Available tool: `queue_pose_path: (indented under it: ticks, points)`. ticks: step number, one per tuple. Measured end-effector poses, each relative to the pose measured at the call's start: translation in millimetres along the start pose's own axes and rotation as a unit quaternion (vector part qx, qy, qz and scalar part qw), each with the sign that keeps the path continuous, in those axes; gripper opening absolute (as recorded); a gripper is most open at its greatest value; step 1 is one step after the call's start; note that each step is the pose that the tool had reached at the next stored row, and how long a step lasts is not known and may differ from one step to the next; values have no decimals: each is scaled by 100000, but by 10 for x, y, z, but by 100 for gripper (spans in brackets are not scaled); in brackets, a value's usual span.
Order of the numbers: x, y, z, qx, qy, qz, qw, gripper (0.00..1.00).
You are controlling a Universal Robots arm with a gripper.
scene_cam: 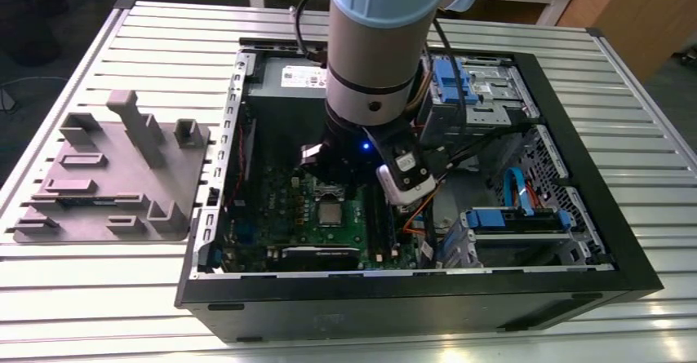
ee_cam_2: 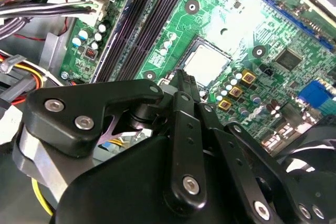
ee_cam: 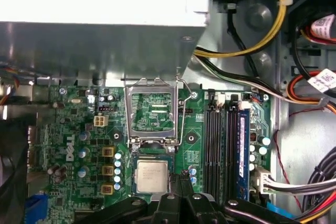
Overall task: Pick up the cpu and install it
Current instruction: 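Close the cpu cover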
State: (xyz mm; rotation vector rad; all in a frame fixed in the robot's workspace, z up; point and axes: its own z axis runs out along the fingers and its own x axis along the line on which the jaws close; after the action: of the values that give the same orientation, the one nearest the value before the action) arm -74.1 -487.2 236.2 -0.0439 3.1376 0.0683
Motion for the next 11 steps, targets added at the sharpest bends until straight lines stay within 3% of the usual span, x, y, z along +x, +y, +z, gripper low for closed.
queue_pose_path:
  ticks: [3, 7, 9, 11]
  points:
    - [0, 0, 7, -20, 75, -2592, 99966, 10]
    - [0, 0, 14, -83, 84, -5753, 99834, 10]
    - [-2, 0, 18, -104, -15, -6831, 99766, 10]
    - [-1, 2, 20, -104, -19, -7053, 99751, 10]
